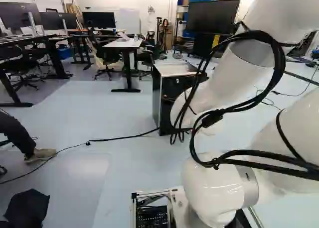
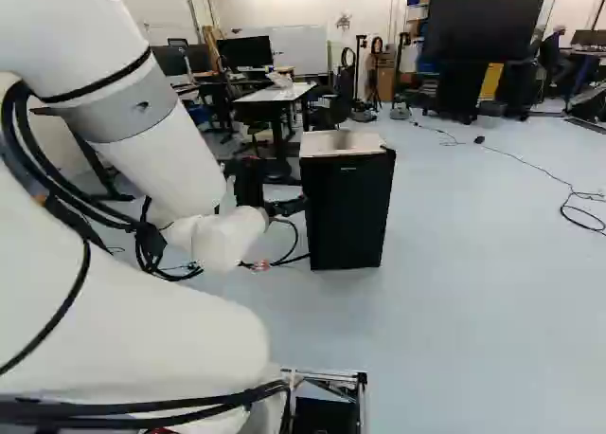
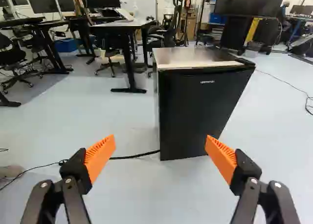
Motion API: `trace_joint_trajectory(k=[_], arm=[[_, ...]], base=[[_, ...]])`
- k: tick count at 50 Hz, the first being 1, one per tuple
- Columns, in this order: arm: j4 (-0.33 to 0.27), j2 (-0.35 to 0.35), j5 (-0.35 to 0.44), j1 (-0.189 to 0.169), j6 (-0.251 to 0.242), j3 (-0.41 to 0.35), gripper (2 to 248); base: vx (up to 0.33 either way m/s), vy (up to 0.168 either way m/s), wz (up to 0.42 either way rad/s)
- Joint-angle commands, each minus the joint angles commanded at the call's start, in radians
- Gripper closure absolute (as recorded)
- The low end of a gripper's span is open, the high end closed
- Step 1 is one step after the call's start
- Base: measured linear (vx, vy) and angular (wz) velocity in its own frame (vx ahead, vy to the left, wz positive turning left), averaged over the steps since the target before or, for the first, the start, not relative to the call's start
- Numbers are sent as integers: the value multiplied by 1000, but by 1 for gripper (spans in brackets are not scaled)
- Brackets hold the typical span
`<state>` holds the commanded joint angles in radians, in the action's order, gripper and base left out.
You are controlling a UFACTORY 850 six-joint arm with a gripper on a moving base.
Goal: Open the fridge door
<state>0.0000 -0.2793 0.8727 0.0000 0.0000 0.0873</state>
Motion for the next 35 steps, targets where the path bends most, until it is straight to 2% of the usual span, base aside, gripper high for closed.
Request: trace_joint_trajectory(k=[16, 35], arm=[[0, 10, 0, 0, 0, 9, 3], [0, 69, 0, 0, 0, 60, 3]], base=[[0, 0, 0], [0, 0, 0]])
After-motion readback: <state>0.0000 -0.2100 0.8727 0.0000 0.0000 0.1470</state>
